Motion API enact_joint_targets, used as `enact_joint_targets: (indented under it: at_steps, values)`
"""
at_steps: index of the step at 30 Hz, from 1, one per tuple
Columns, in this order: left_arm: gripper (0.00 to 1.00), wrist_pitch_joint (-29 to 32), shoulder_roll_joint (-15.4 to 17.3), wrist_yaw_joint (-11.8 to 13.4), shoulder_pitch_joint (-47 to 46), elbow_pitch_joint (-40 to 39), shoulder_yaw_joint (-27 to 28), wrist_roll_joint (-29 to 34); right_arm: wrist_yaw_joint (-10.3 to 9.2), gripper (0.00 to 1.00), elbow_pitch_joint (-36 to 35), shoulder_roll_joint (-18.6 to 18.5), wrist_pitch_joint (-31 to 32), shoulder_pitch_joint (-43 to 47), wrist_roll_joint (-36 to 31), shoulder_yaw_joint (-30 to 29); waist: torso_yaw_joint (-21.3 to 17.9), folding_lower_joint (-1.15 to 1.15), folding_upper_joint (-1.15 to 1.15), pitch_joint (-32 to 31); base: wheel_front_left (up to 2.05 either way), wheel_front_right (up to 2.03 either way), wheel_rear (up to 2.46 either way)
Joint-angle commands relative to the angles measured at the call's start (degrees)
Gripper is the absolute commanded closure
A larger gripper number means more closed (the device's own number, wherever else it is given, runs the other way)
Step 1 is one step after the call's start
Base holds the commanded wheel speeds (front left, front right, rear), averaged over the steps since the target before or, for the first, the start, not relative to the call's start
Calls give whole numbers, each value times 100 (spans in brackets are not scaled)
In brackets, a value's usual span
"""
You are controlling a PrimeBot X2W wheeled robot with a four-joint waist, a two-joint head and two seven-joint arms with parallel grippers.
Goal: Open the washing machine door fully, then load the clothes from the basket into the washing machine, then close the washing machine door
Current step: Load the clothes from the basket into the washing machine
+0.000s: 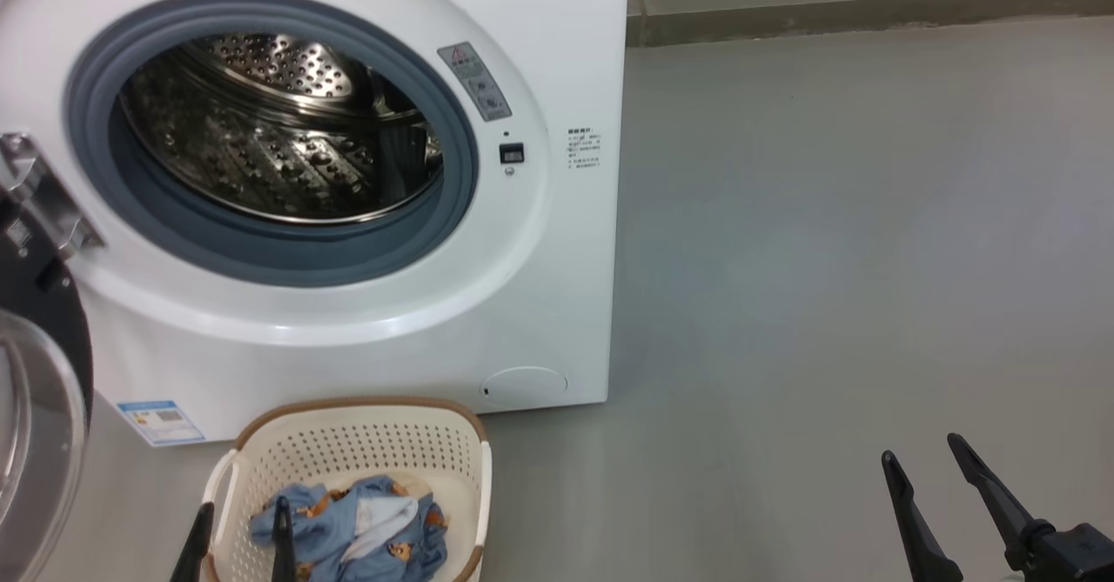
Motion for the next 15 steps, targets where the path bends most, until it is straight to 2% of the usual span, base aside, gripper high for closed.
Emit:
enact_joint_targets:
  at_steps: [1,8,15]
  values:
    - [0,-59,64,62,-244,-98,164,-16,9,0,-156,-104,-50,-194,47,95,2,0,0,4,169,-169,0]
    - [0,-89,81,75,-246,-105,128,-31,9,0,-139,-120,-50,-220,68,110,7,0,0,34,115,-115,0]
    - [0,-128,119,70,-261,-78,119,-68,9,0,-123,-134,-50,-231,79,117,4,0,0,36,23,-23,0]
